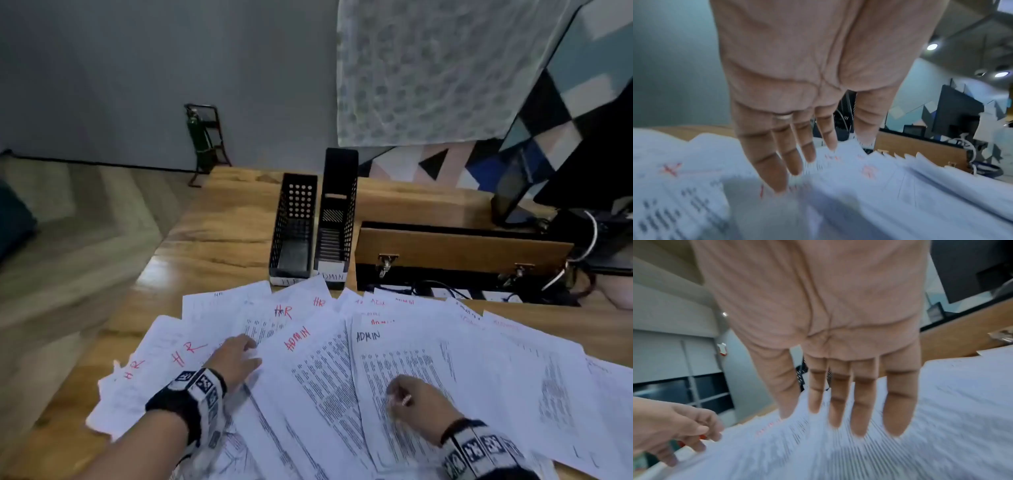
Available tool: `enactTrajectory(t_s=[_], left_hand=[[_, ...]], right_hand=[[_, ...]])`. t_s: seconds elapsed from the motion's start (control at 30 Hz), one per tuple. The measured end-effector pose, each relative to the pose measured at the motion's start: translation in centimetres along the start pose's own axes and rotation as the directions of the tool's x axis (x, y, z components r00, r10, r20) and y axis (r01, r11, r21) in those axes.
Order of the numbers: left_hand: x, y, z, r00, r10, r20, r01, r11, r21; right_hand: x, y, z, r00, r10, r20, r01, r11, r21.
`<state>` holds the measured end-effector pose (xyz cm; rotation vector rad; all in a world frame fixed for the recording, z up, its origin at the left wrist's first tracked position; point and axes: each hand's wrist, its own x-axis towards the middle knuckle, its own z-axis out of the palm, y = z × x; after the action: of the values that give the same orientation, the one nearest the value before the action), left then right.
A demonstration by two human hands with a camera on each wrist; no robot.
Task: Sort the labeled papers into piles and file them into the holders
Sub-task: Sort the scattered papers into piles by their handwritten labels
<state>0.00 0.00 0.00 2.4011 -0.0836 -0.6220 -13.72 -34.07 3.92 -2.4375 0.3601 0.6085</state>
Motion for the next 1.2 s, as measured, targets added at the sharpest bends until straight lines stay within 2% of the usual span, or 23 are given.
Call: enactTrajectory(t_s=[0.03, 0.13, 0.2, 0.27, 0.33, 0.4, 0.47, 0.57, 0.63, 0.7, 0.73, 0.8, 0.87, 0.9, 0.93, 1.0, 1.1, 1.13, 1.2], left_hand=[[0.6, 0.0, 0.5, 0.999, -0.027, -0.018, 0.028, 0.999, 0.04], [0.0, 0.6, 2.1, 0.996, -0.077, -0.036, 0.082, 0.979, 0.185], [-0.7, 0.2, 3.2, 0.996, -0.069, -0.053, 0.081, 0.955, 0.286], [-1.3, 0.1, 3.6, 0.994, -0.086, -0.074, 0.105, 0.942, 0.32], [-1.5, 0.5, 3.7, 0.991, -0.105, -0.077, 0.117, 0.979, 0.165], [-1.7, 0.7, 3.8, 0.984, -0.134, -0.116, 0.129, 0.99, -0.05], [-2.0, 1.2, 3.6, 0.966, -0.159, -0.205, 0.128, 0.979, -0.156], [-2.2, 2.0, 3.8, 0.956, -0.184, -0.227, 0.094, 0.929, -0.358], [-2.8, 2.7, 4.0, 0.943, -0.227, -0.244, 0.058, 0.833, -0.55], [-3.1, 2.8, 4.4, 0.923, -0.313, -0.225, 0.075, 0.718, -0.692], [-3.2, 2.7, 4.7, 0.922, -0.348, -0.17, 0.115, 0.664, -0.739], [-3.7, 2.4, 5.6, 0.946, -0.323, 0.003, 0.202, 0.585, -0.785], [-4.4, 2.6, 6.4, 0.947, -0.306, 0.1, 0.295, 0.701, -0.649], [-4.5, 2.5, 6.9, 0.949, -0.307, 0.07, 0.295, 0.788, -0.54], [-4.7, 2.6, 7.0, 0.941, -0.338, -0.009, 0.297, 0.839, -0.456], [-4.9, 2.8, 6.7, 0.922, -0.358, -0.146, 0.271, 0.868, -0.416], [-5.0, 2.7, 5.3, 0.897, -0.351, -0.269, 0.238, 0.896, -0.376], [-5.0, 2.7, 4.8, 0.888, -0.357, -0.29, 0.236, 0.895, -0.379], [-4.8, 2.5, 4.2, 0.873, -0.367, -0.322, 0.223, 0.886, -0.408]], right_hand=[[1.0, -0.2, 0.4, 0.997, 0.056, -0.056, -0.058, 0.998, -0.035], [2.1, 0.4, 1.0, 0.936, 0.252, -0.246, -0.299, 0.938, -0.175], [1.8, 2.0, 1.5, 0.914, 0.291, -0.283, -0.35, 0.918, -0.185], [1.5, 3.3, 1.8, 0.916, 0.291, -0.277, -0.351, 0.915, -0.2], [1.5, 3.9, 1.4, 0.897, 0.317, -0.307, -0.384, 0.904, -0.187], [1.6, 4.6, 1.0, 0.842, 0.411, -0.348, -0.465, 0.881, -0.085], [2.0, 5.8, 0.7, 0.787, 0.501, -0.36, -0.536, 0.844, 0.002], [2.1, 7.3, 0.3, 0.755, 0.557, -0.347, -0.588, 0.809, 0.019], [2.0, 7.7, -0.1, 0.761, 0.563, -0.321, -0.581, 0.812, 0.047], [2.2, 8.6, 0.0, 0.785, 0.544, -0.295, -0.54, 0.836, 0.104], [2.2, 9.1, 0.1, 0.799, 0.517, -0.306, -0.502, 0.854, 0.134], [1.8, 9.3, 0.5, 0.798, 0.463, -0.387, -0.402, 0.886, 0.231], [1.1, 9.1, 0.5, 0.774, 0.447, -0.448, -0.29, 0.88, 0.377], [0.7, 9.3, 0.4, 0.758, 0.454, -0.468, -0.242, 0.863, 0.444], [0.3, 9.5, 0.2, 0.737, 0.473, -0.483, -0.2, 0.835, 0.512], [-0.4, 10.5, -0.4, 0.679, 0.53, -0.507, -0.145, 0.775, 0.615], [-1.0, 12.6, -1.5, 0.624, 0.574, -0.53, -0.122, 0.742, 0.66], [-1.1, 13.2, -2.0, 0.617, 0.58, -0.532, -0.118, 0.736, 0.666], [-1.4, 13.3, -2.8, 0.654, 0.553, -0.515, -0.085, 0.731, 0.677]])
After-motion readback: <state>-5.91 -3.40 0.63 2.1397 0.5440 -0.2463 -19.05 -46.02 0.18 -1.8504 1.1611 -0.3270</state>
